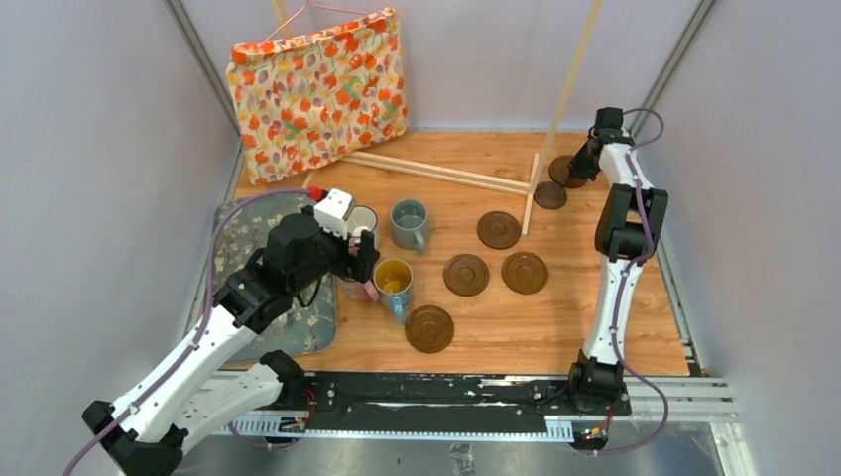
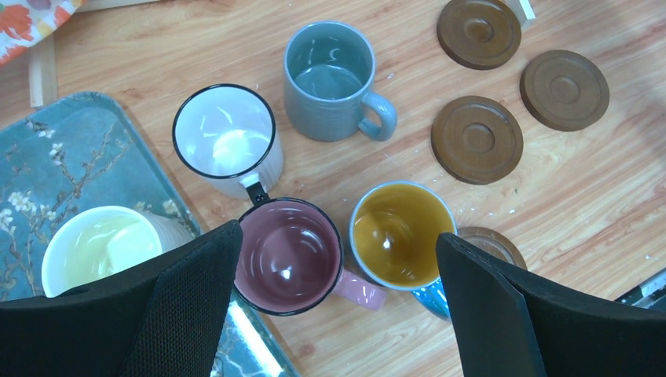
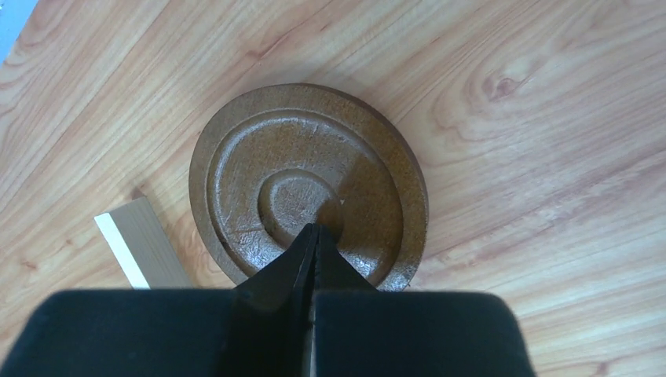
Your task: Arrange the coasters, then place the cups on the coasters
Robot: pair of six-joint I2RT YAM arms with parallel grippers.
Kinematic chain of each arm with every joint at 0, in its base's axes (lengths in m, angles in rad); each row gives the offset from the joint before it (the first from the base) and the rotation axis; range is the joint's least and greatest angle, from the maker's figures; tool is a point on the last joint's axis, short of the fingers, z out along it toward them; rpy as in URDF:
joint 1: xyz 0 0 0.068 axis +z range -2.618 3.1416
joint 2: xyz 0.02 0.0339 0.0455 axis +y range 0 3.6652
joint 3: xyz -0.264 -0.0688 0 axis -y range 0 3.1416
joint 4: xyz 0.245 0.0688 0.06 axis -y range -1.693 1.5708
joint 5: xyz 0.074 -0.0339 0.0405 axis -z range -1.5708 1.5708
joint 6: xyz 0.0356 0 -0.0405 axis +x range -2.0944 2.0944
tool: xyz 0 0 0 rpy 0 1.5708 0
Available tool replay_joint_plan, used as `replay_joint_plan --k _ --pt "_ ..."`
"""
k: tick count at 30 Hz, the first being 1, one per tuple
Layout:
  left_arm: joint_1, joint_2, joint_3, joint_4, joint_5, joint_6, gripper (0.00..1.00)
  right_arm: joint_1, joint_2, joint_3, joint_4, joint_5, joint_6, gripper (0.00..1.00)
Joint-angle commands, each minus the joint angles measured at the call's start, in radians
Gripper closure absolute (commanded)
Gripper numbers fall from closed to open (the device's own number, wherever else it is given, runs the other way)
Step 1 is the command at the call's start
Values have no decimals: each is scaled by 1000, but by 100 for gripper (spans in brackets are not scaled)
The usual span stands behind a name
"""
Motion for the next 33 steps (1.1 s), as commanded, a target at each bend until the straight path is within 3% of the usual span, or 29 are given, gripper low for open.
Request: replay_joint_plan --k 1,6,15,33 --pt "6 -4 -4 11 -1 -1 0 -16 39 56 -143 58 -43 100" --pt "6 -1 -4 10 -1 0 0 -18 36 35 -205 154 -62 100" --pt "6 -7 -4 11 7 -1 0 -75 -124 -199 -205 234 -34 100" --pt "6 -24 -6 14 17 -5 0 -89 -709 -1057 -131 214 150 100"
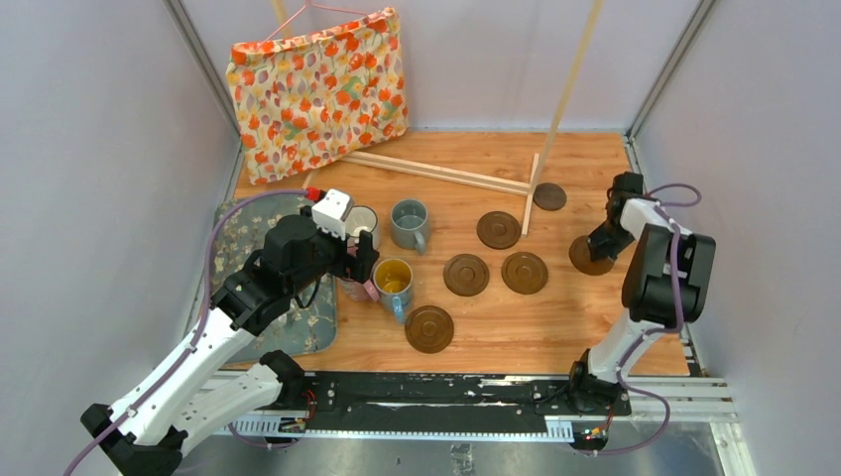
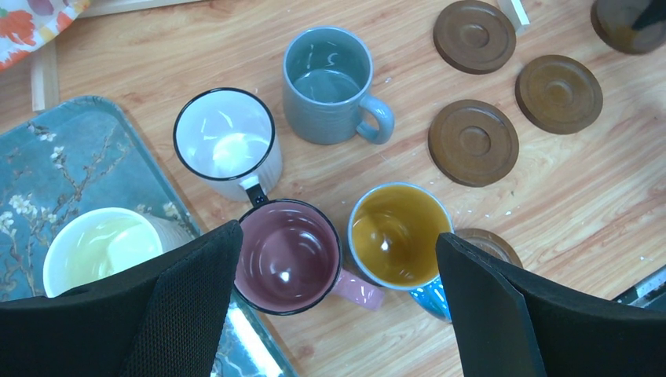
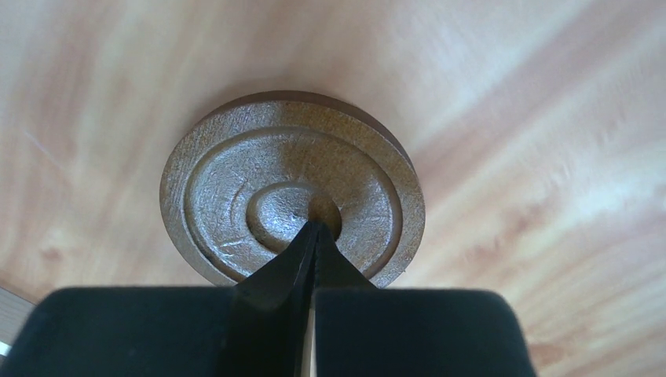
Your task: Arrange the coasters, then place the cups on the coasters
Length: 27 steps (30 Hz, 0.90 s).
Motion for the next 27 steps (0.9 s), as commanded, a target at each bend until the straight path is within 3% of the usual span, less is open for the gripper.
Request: replay_joint_plan --k 1,14,27 --pt "6 -8 -6 13 16 -5 0 -3 -112 -185 -61 22 72 100" --pt "6 4 -2 14 16 -5 0 67 -591 -643 -79 -19 146 100" --pt "6 3 -4 10 1 -4 0 354 -707 -779 -171 -55 280 100"
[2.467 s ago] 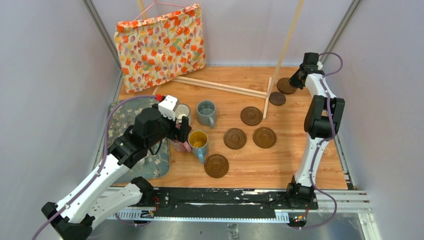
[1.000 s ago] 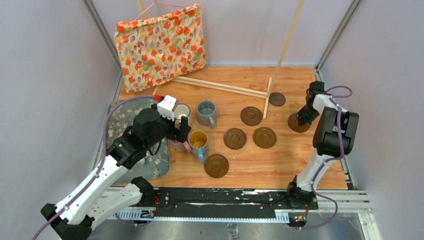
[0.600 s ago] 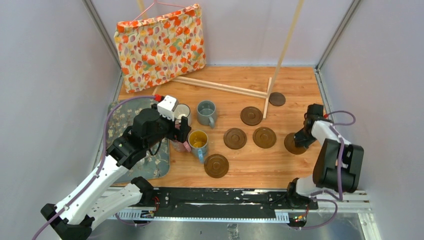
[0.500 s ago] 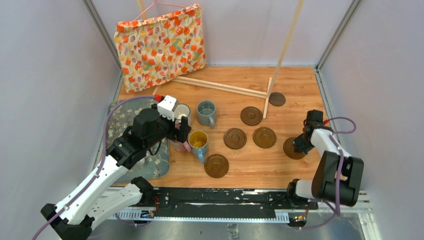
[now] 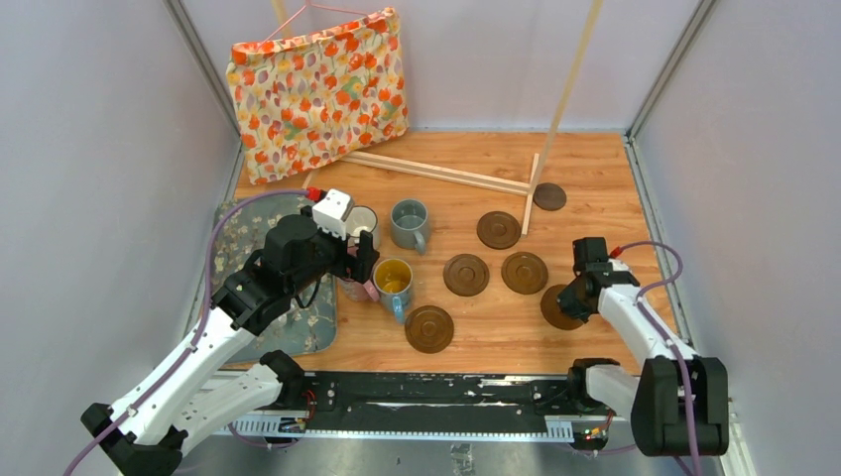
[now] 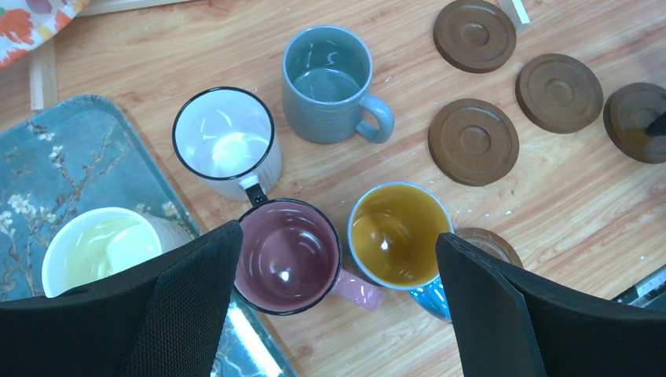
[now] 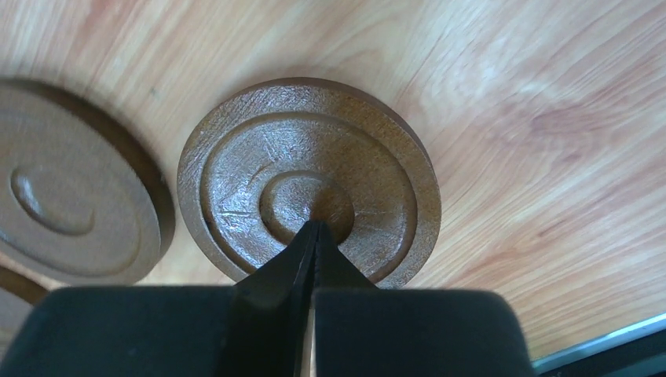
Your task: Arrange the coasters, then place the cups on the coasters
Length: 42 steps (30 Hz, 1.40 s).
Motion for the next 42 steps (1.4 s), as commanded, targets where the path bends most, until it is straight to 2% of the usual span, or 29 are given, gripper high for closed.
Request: replay_joint_plan --k 1,5,11,20,35,42 --pt "6 -1 -3 11 -1 -3 0 105 -18 -105 -167 -74 65 100" --pt "6 3 -1 11 -2 -2 0 217 -52 -78 -230 -58 136 100" --pt "6 6 -1 10 -7 0 0 392 -18 -42 -269 -65 225 100" --pt "6 13 -1 11 -7 0 0 676 180 66 -193 -53 347 100" --pt "6 31 -1 8 -13 3 0 791 461 248 -58 -69 306 100" --pt "6 35 -1 7 -15 5 0 799 451 284 -58 -39 291 100"
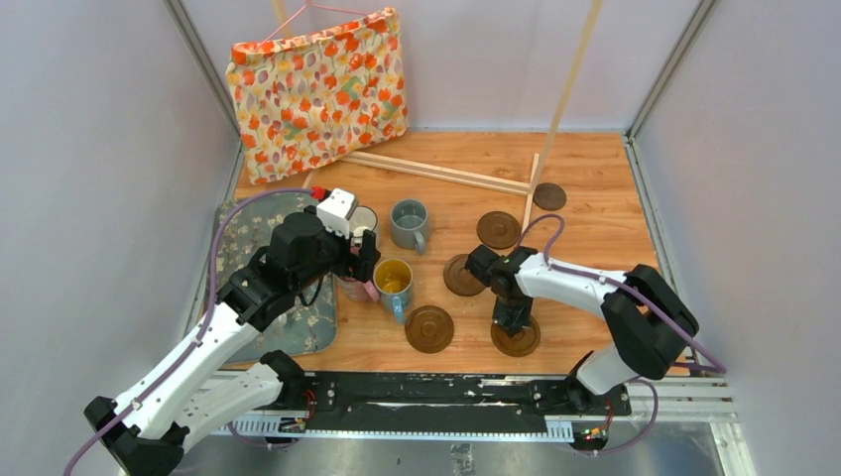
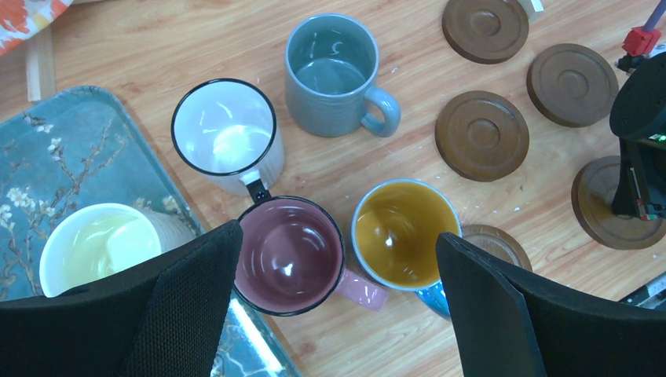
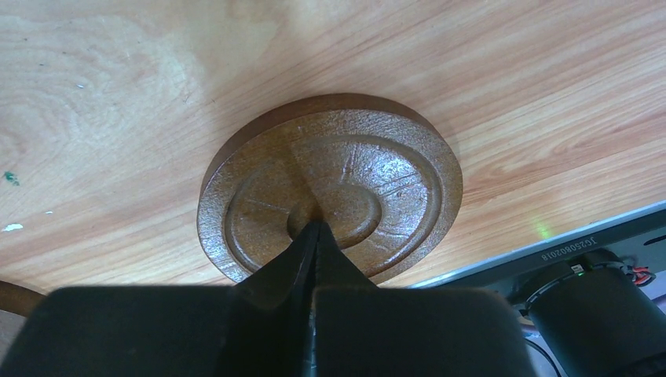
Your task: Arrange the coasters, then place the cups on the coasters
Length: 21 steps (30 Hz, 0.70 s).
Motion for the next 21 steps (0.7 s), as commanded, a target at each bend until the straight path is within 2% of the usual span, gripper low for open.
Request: replay_joint_plan --k 1,21 --pt "6 5 -1 8 -5 4 0 41 32 -22 226 -52 52 100" --pt "6 6 -4 6 -5 4 0 55 -25 -36 173 -3 80 100"
